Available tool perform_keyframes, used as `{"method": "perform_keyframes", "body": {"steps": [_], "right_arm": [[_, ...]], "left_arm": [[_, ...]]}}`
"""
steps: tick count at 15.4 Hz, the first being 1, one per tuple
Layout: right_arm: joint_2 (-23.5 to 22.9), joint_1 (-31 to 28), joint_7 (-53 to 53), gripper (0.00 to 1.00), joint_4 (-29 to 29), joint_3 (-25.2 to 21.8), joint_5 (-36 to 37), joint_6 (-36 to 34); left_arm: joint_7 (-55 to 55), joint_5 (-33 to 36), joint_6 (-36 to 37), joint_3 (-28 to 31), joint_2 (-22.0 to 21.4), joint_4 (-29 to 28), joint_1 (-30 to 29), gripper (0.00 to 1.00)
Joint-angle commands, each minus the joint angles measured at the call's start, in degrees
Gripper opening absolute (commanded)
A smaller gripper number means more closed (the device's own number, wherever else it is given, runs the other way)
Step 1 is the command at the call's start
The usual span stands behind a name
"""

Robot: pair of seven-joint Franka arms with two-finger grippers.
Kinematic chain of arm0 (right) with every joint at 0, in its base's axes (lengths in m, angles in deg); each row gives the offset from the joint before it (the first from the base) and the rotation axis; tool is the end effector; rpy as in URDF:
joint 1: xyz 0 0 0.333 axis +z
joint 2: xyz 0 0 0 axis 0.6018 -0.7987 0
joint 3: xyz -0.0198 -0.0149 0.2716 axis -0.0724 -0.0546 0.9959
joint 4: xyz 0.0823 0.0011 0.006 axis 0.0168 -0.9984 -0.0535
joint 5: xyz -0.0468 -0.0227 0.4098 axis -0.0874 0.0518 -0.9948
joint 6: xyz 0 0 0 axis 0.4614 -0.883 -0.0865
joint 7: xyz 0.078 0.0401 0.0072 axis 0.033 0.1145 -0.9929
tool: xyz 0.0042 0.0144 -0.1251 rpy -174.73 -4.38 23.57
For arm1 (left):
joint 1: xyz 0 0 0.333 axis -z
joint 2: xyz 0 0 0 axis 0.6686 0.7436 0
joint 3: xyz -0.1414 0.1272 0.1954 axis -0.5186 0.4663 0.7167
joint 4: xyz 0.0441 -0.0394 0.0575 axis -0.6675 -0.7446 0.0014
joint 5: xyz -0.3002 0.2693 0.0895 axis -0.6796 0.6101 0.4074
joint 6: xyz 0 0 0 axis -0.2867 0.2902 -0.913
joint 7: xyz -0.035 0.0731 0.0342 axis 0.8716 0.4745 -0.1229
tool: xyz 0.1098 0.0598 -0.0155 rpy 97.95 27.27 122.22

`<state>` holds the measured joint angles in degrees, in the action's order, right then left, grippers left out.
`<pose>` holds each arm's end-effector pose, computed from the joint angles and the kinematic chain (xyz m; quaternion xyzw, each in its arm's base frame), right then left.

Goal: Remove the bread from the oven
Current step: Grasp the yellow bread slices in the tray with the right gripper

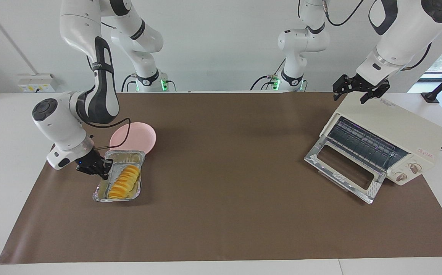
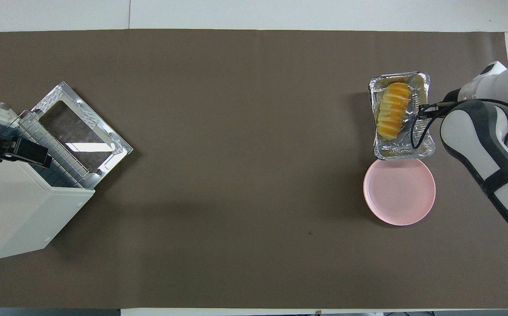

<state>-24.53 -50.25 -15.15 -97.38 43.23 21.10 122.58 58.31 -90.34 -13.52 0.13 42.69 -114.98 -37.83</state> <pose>0.6388 -0.0672 0.2758 -0.9974 -0.0128 -0.0484 0.0514 0.5482 -0.0414 0.5402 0.9917 -0.1016 -0.0766 0.0185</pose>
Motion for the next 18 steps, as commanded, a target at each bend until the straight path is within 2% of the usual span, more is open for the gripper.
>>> {"method": "perform_keyframes", "body": {"steps": [1, 5, 6, 7, 8, 13, 18], "right_arm": [[0.4, -1.2, -1.7, 0.00, -0.9, 0.8, -0.9, 0.1], [1.0, -1.2, -1.7, 0.00, -2.5, 0.8, -0.9, 0.0], [1.0, -1.2, -1.7, 0.38, -2.4, 0.8, -0.9, -0.1], [1.0, -1.2, -1.7, 0.87, -2.4, 0.8, -0.9, -0.2], [1.2, -1.1, -1.6, 1.00, -2.3, 0.8, -0.9, -0.7], [1.9, 0.4, -0.4, 1.00, -0.7, 0.8, -0.9, -2.5], [1.2, 5.0, 10.2, 1.00, -0.4, 0.8, 0.0, -1.0]], "left_arm": [[0.0, 0.9, 1.1, -0.1, -0.6, 0.3, -0.3, 1.00], [0.1, 0.9, 1.1, -0.1, -0.6, 0.2, -0.3, 1.00], [0.0, 0.9, 1.1, -0.1, -0.6, 0.2, -0.3, 1.00], [0.1, 0.9, 1.1, -0.1, -0.6, 0.2, -0.3, 1.00], [0.0, 0.9, 1.1, -0.1, -0.6, 0.2, -0.3, 1.00], [0.0, 0.9, 1.1, -0.1, -0.6, 0.2, -0.3, 1.00], [0.0, 0.9, 1.1, -0.1, -0.6, 0.2, -0.3, 1.00]]}}
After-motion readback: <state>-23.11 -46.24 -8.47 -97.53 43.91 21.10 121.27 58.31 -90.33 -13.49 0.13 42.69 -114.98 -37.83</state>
